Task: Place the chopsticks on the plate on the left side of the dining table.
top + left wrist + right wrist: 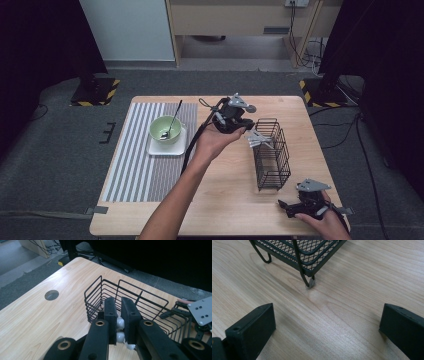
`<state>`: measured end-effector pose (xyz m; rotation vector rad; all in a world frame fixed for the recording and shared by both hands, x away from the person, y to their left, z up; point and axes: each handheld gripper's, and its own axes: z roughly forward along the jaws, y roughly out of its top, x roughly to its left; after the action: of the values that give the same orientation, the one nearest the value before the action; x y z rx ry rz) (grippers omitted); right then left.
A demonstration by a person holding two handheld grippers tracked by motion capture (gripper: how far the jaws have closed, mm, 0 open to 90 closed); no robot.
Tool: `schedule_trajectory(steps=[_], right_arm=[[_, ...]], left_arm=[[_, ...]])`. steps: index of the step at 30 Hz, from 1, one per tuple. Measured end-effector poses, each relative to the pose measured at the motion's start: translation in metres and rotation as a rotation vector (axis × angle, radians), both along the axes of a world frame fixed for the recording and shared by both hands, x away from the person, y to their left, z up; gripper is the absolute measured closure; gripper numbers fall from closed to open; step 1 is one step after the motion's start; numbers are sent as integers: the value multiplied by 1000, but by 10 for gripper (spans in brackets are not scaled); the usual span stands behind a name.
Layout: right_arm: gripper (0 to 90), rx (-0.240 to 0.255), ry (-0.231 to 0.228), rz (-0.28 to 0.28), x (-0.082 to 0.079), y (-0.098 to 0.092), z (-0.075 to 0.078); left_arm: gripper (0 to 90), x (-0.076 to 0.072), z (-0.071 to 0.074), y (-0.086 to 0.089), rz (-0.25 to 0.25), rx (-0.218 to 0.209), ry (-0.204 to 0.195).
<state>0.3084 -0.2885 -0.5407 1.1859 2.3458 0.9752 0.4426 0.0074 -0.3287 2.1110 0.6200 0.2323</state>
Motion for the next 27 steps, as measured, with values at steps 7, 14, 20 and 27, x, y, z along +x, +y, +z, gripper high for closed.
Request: schedule_trajectory(steps=[7,14,20,27], right_arm=[[3,1,0,-1,0,0,0],[3,2,2,-3,0,0,0],[3,2,2,-3,0,0,0],[3,2,1,-3,0,0,0]], left_arm=[[828,-5,8,-2,-9,1,-21],[827,-3,0,-12,-20,57,-11],[822,-1,-3,-13,-9,78,-13],[781,1,-6,-15,-13,90,-11]])
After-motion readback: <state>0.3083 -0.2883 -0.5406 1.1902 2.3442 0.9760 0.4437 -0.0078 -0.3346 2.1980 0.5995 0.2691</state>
